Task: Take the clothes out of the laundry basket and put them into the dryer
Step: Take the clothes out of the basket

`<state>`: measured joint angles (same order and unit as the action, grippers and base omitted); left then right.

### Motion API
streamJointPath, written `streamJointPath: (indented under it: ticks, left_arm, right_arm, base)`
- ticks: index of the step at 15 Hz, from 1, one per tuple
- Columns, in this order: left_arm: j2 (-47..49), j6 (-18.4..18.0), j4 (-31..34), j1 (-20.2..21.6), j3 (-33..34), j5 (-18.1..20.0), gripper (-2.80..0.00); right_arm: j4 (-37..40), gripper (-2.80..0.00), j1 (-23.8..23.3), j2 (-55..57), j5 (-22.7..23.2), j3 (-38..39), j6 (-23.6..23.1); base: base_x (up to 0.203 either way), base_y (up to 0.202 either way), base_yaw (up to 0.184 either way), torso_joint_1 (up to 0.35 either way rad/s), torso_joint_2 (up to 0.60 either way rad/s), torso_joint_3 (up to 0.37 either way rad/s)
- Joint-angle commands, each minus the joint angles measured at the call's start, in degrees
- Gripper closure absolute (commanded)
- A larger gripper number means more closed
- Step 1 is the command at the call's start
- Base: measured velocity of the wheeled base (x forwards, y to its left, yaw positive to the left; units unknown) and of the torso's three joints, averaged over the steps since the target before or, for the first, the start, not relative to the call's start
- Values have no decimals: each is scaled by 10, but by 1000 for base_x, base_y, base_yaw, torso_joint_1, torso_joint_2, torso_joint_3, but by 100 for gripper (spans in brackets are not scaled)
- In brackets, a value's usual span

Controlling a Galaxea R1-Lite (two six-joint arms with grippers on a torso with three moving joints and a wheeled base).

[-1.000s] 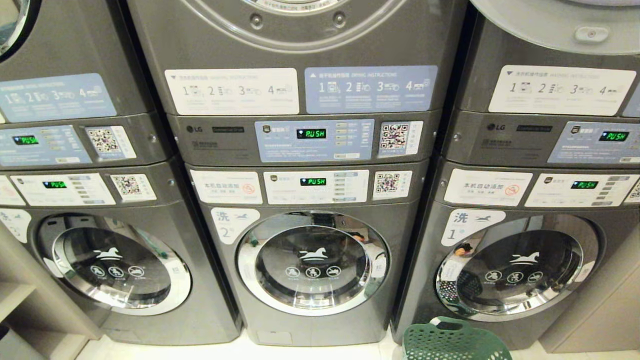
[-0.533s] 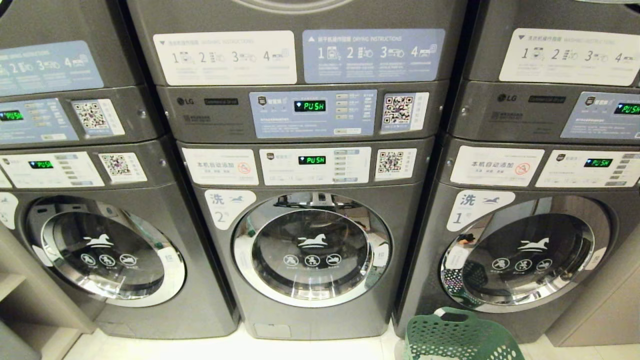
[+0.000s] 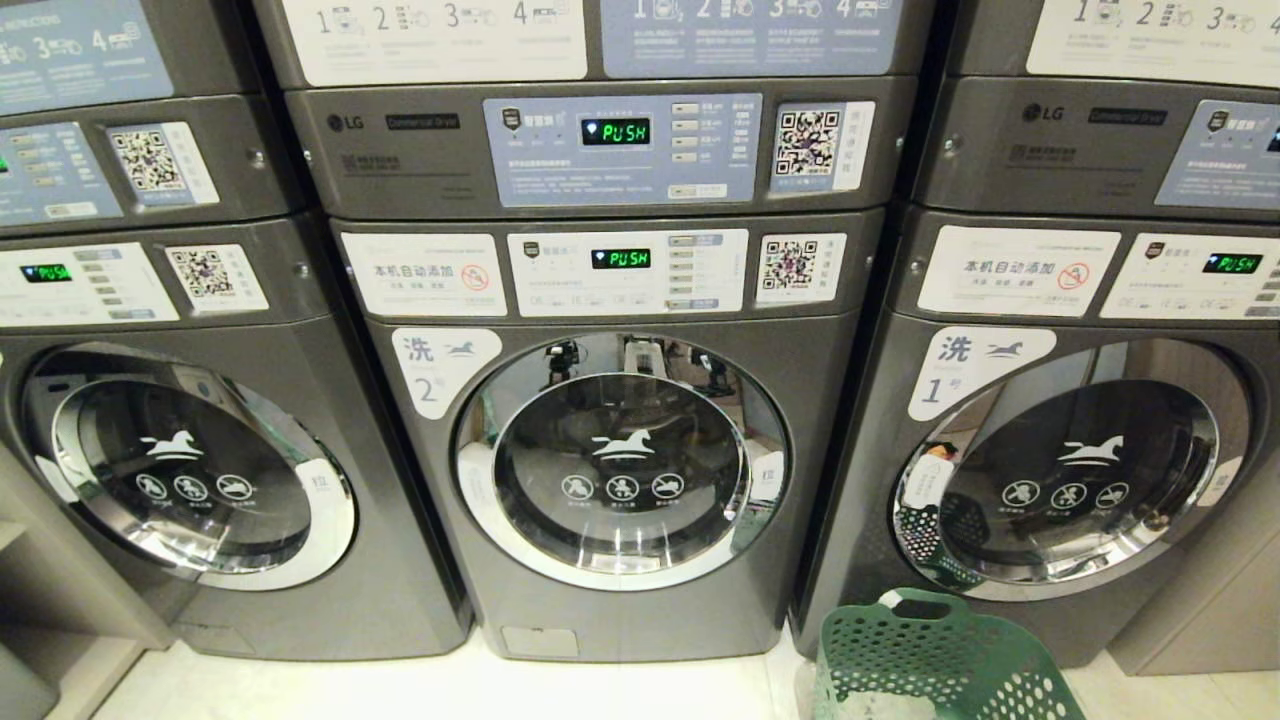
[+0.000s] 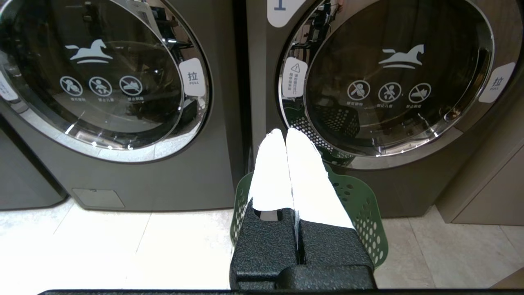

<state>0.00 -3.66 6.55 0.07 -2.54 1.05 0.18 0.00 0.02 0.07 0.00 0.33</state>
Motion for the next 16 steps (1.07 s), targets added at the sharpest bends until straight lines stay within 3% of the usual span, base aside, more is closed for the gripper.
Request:
streamJointPath:
  ticks: [1, 16]
  left_arm:
    - [0, 0, 0, 0, 0, 0, 0]
    - [0, 1, 1, 0, 0, -1, 0]
  right_arm:
    - [0, 0, 0, 0, 0, 0, 0]
    - [0, 0, 0, 0, 0, 0, -1]
  base:
    - [0, 0, 0, -115, 354, 227]
    - [0, 0, 0, -9, 29, 19]
